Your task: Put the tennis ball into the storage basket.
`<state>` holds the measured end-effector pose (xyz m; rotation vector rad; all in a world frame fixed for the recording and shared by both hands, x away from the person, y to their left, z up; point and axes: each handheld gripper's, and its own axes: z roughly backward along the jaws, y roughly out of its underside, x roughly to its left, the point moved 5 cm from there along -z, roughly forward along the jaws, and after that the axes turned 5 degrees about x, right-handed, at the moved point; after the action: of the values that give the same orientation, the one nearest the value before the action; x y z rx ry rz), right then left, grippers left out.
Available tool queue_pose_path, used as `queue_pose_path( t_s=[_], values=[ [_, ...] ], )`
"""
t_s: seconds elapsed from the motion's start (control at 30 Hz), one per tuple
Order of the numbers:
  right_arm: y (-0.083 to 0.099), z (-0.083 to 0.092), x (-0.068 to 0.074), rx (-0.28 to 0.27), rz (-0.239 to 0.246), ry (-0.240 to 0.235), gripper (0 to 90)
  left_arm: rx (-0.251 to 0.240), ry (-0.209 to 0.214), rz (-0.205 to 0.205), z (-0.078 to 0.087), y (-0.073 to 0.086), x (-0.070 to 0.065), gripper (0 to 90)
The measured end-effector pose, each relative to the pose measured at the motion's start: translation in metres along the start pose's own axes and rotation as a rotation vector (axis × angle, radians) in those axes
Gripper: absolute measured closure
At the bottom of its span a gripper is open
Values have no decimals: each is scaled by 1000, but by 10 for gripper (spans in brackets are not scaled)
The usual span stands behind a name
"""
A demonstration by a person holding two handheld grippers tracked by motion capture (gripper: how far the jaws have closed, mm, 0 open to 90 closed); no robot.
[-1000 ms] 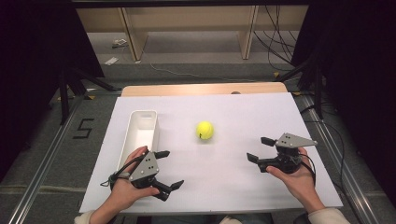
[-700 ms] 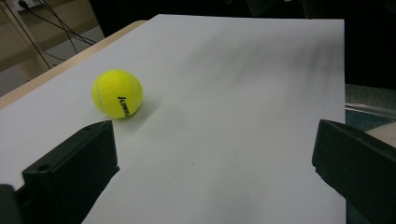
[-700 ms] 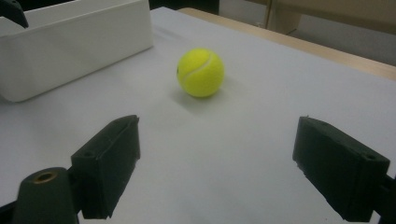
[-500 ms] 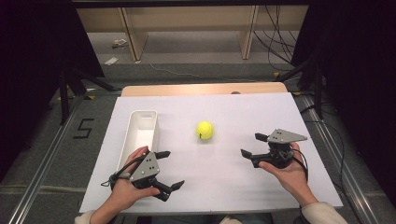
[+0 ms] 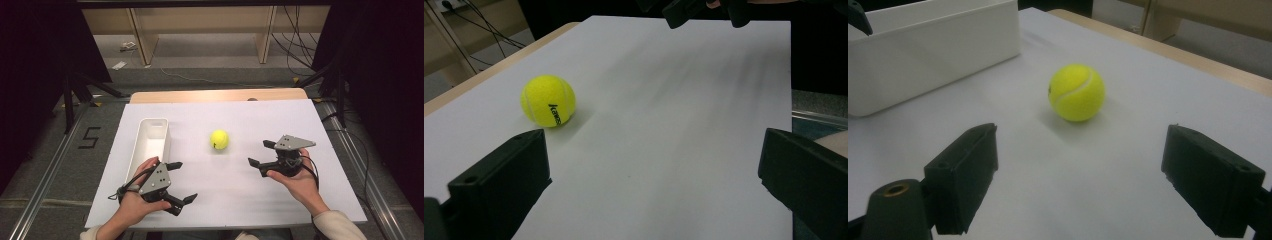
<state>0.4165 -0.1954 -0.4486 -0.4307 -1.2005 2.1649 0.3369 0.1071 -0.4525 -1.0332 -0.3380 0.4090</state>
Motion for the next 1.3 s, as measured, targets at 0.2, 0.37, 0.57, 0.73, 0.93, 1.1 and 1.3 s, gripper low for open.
queue_pose_path(
  t_s=[0.2, 0.37, 0.57, 0.73, 0.93, 1.1, 1.3],
  values=[
    [-2, -7, 1, 8, 9, -4, 155, 0, 2, 0, 0, 0, 0, 0],
    [-4, -15, 1, 13, 5, -7, 155, 0, 3, 0, 0, 0, 0, 0],
    [-7, -22, 0, 17, -2, -8, 155, -1, 3, -1, 0, 0, 0, 0],
    [-9, -29, 0, 23, -4, -11, 155, 0, 4, 0, 0, 0, -1, 0],
    [-13, -38, -1, 27, -3, -11, 155, 1, 6, -1, 0, 0, -1, 0],
    [-16, -46, -1, 32, -3, -15, 155, 2, 6, 0, 0, 0, -1, 0],
    [-18, -53, -1, 38, -6, -22, 155, 1, 6, -1, 0, 0, -1, 0]
  ],
)
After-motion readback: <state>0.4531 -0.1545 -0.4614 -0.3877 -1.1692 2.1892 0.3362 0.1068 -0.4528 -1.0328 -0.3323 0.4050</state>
